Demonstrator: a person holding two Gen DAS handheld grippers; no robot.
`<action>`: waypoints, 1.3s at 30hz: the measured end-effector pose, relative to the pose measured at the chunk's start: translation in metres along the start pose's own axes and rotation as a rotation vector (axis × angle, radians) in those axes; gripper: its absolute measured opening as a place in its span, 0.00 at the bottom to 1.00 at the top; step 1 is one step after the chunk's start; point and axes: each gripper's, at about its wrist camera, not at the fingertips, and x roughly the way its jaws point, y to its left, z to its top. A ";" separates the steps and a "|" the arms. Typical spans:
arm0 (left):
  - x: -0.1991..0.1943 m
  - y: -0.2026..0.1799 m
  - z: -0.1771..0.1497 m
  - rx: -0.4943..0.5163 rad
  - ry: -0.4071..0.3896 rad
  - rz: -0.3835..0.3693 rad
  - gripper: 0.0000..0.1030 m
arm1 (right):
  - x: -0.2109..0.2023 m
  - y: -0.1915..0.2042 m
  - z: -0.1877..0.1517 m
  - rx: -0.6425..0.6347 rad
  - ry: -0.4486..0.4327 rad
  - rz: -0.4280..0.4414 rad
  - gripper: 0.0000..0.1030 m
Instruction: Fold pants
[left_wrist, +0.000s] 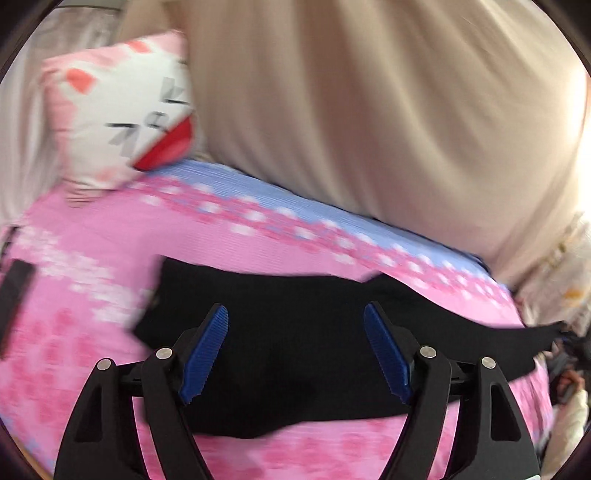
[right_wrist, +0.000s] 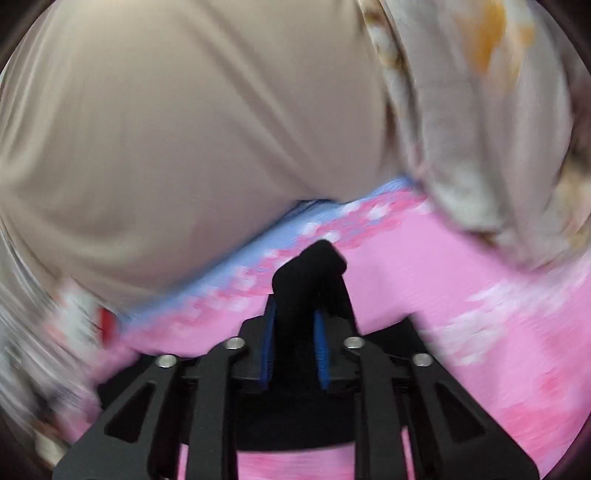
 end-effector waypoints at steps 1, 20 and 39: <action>0.009 -0.008 -0.005 0.012 0.018 -0.020 0.76 | 0.011 -0.024 -0.013 0.058 0.068 -0.073 0.41; 0.118 -0.096 -0.063 0.015 0.248 -0.204 0.76 | 0.025 0.000 0.036 0.120 -0.011 0.222 0.11; 0.117 -0.092 -0.085 0.044 0.206 -0.198 0.78 | 0.044 -0.025 -0.025 -0.006 0.099 -0.177 0.71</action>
